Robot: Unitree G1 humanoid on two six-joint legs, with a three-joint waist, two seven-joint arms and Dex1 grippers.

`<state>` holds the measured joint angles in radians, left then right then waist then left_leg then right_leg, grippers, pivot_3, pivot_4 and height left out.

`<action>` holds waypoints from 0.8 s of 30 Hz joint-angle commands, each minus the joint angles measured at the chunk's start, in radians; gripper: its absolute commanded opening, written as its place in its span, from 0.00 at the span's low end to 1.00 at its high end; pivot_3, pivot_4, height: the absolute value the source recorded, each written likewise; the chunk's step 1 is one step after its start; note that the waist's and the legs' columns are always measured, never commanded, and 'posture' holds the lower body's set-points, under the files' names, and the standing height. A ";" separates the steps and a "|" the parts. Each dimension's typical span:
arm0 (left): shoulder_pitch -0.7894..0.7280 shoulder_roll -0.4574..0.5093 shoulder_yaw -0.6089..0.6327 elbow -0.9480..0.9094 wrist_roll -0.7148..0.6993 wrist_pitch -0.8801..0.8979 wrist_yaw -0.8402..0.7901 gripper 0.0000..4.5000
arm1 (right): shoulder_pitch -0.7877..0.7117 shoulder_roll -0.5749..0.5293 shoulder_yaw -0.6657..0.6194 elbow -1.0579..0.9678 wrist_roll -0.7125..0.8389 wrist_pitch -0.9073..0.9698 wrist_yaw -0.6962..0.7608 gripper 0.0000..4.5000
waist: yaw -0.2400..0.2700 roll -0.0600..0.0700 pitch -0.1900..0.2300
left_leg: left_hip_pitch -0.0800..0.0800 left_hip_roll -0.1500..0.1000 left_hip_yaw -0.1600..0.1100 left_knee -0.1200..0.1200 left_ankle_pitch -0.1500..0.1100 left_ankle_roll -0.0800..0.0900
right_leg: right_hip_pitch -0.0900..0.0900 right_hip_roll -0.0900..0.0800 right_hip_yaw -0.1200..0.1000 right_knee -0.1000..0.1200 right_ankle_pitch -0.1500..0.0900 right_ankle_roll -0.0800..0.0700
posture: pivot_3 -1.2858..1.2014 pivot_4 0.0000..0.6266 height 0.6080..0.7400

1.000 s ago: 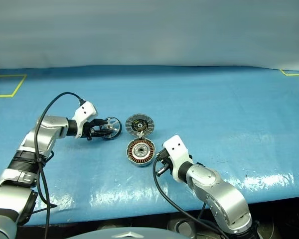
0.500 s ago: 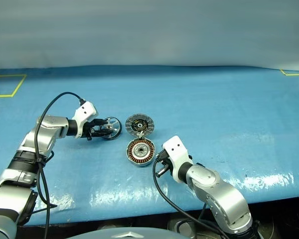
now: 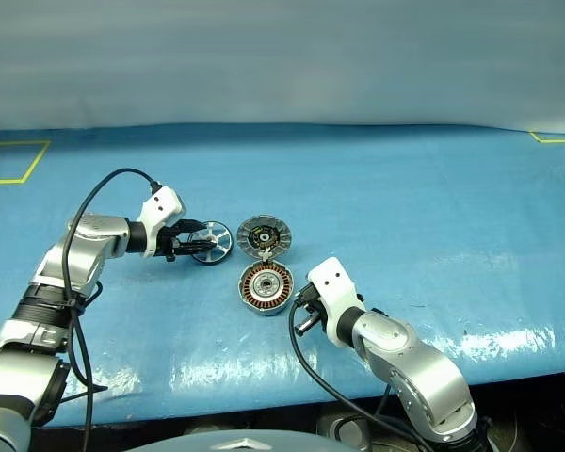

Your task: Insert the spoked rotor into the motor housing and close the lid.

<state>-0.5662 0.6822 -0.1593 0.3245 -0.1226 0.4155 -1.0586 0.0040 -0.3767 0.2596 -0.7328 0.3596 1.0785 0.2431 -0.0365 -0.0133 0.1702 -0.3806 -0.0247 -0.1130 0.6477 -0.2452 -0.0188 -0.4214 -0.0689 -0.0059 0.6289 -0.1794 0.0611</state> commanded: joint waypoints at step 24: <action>-0.073 -0.016 0.013 0.005 0.013 -0.088 0.033 0.78 | -0.005 0.001 0.006 -0.016 0.000 -0.007 0.002 0.00 | 0.002 0.000 0.000 | 0.000 0.000 0.000 0.000 0.000 0.000 | 0.000 0.000 0.000 0.000 0.000 0.000 | 0.52 0.24 1.00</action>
<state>-0.6164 0.6700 -0.1596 0.3228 -0.1065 0.3406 -1.0229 0.0041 -0.3770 0.2695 -0.7314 0.3595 1.0786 0.2426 -0.0349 -0.0133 0.1702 -0.3806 -0.0248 -0.1130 0.6477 -0.2452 -0.0188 -0.4213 -0.0688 -0.0059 0.6288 -0.1793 0.0611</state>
